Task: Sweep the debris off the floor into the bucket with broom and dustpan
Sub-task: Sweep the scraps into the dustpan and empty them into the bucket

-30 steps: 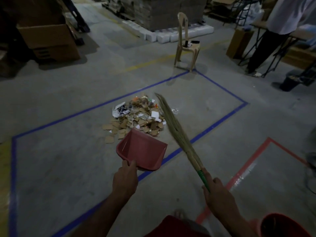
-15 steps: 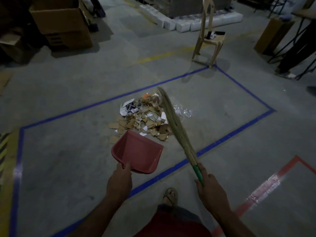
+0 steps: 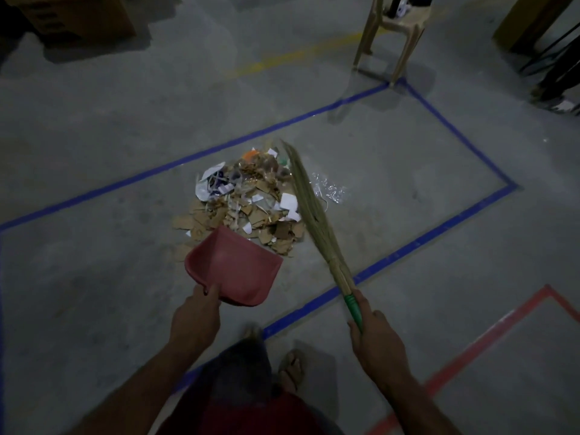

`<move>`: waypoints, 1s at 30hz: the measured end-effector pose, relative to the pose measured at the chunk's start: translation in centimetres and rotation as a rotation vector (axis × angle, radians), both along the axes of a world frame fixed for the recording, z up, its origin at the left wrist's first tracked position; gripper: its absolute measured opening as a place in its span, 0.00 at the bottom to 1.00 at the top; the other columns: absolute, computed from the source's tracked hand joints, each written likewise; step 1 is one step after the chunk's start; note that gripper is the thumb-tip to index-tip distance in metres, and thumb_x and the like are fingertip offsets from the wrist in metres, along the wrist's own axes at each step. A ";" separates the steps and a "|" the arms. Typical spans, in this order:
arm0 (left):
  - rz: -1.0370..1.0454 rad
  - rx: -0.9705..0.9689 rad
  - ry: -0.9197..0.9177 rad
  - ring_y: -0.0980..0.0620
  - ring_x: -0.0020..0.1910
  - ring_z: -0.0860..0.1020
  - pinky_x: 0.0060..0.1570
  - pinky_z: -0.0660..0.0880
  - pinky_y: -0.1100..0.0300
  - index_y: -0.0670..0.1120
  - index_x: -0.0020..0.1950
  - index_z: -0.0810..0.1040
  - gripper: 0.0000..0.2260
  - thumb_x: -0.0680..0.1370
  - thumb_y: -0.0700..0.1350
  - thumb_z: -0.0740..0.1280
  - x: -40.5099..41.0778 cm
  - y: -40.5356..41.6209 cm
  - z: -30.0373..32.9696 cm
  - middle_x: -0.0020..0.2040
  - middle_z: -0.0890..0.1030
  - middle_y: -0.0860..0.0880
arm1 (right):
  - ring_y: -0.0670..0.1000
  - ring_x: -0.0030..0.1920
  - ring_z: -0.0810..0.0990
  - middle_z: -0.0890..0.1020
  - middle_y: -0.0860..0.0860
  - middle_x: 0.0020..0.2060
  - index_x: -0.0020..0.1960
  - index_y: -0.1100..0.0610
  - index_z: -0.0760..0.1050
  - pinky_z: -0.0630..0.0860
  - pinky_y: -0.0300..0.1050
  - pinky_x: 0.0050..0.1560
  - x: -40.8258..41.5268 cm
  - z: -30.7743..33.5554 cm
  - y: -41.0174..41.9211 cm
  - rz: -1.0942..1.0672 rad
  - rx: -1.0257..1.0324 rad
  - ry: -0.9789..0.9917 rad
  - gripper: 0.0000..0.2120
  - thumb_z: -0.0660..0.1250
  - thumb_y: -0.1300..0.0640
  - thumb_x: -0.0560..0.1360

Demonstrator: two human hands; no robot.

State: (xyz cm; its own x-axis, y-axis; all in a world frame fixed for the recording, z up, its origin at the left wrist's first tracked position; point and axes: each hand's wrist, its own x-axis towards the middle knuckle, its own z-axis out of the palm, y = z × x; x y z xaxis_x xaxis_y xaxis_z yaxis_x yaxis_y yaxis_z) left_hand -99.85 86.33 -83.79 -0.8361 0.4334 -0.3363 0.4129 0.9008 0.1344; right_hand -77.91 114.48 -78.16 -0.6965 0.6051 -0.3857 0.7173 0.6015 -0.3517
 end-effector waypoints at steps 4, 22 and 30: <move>-0.027 -0.050 -0.038 0.41 0.38 0.78 0.34 0.68 0.53 0.48 0.69 0.72 0.17 0.80 0.45 0.64 -4.0 3.5 -2.3 0.52 0.75 0.42 | 0.49 0.40 0.71 0.72 0.50 0.47 0.81 0.46 0.50 0.69 0.44 0.38 -3.7 -2.0 3.4 -0.030 -0.039 -0.048 0.32 0.60 0.48 0.82; 0.046 -0.275 -0.341 0.43 0.52 0.78 0.47 0.75 0.51 0.51 0.73 0.66 0.20 0.80 0.43 0.58 -18.9 16.8 -32.4 0.64 0.73 0.45 | 0.53 0.44 0.76 0.69 0.51 0.52 0.79 0.39 0.44 0.71 0.46 0.35 -27.6 -26.9 19.8 0.300 0.076 -0.312 0.34 0.58 0.54 0.81; 0.037 -0.172 -0.306 0.38 0.57 0.78 0.50 0.75 0.47 0.47 0.73 0.71 0.18 0.82 0.45 0.59 -22.0 18.9 -50.5 0.67 0.75 0.41 | 0.59 0.42 0.76 0.70 0.56 0.50 0.77 0.39 0.52 0.71 0.49 0.36 -33.4 -45.3 30.4 0.539 0.257 -0.364 0.32 0.60 0.59 0.79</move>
State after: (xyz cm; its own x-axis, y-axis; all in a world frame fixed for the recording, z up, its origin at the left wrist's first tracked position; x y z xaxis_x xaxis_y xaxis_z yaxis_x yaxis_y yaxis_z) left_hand -121.81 105.18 -134.32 -0.6991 0.3199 -0.6395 0.3439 0.9345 0.0916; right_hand -111.30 144.89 -123.46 -0.7788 0.3148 -0.5425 0.3408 0.9385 0.0554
